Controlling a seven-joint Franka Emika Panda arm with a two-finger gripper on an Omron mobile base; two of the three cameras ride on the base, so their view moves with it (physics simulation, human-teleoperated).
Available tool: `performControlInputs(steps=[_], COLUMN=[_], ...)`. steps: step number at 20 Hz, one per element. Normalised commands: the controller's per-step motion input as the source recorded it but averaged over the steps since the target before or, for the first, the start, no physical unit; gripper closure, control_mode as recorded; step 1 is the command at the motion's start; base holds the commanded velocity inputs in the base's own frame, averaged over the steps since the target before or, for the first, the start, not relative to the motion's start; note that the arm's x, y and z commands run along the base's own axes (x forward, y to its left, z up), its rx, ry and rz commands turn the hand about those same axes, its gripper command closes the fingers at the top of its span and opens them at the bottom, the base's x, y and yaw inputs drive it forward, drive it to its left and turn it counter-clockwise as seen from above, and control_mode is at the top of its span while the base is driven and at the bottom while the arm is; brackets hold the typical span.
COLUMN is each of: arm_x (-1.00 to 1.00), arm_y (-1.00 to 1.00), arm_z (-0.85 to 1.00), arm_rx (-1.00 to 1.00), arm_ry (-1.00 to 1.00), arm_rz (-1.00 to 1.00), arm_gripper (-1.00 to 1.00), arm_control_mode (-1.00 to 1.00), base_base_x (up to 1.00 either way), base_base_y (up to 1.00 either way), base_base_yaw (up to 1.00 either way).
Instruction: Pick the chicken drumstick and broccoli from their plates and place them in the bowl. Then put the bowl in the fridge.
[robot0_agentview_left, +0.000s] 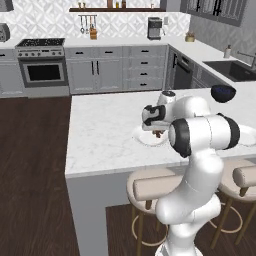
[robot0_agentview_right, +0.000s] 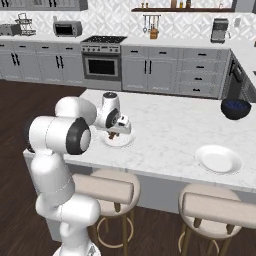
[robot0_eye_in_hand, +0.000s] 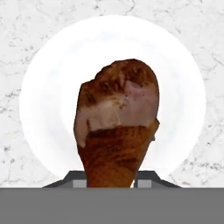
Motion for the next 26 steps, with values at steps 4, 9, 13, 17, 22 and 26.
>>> performControlInputs(steps=[4,9,13,17,22,26], arm_x=[-1.00,-1.00,-0.25,0.00,0.00,0.00], arm_y=[0.00,-0.01,-0.11,0.00,0.00,0.00], arm_z=[1.00,1.00,0.21,0.00,0.00,0.00], arm_rx=[0.00,-0.01,0.00,0.00,0.00,0.00], arm_ry=[-0.12,-0.25,-0.06,0.00,0.00,0.00], arm_rz=[-0.10,-0.13,-0.05,0.00,0.00,0.00], arm_gripper=[1.00,1.00,1.00,1.00,1.00,1.00], arm_control_mode=[-1.00,-1.00,1.00,1.00,1.00,1.00], base_base_x=[0.00,0.00,-0.58,-0.16,0.24,0.34], base_base_y=[0.00,0.00,-0.68,-1.00,-1.00,-1.00], base_base_yaw=[0.00,0.00,-0.16,-0.19,-0.20,-0.15])
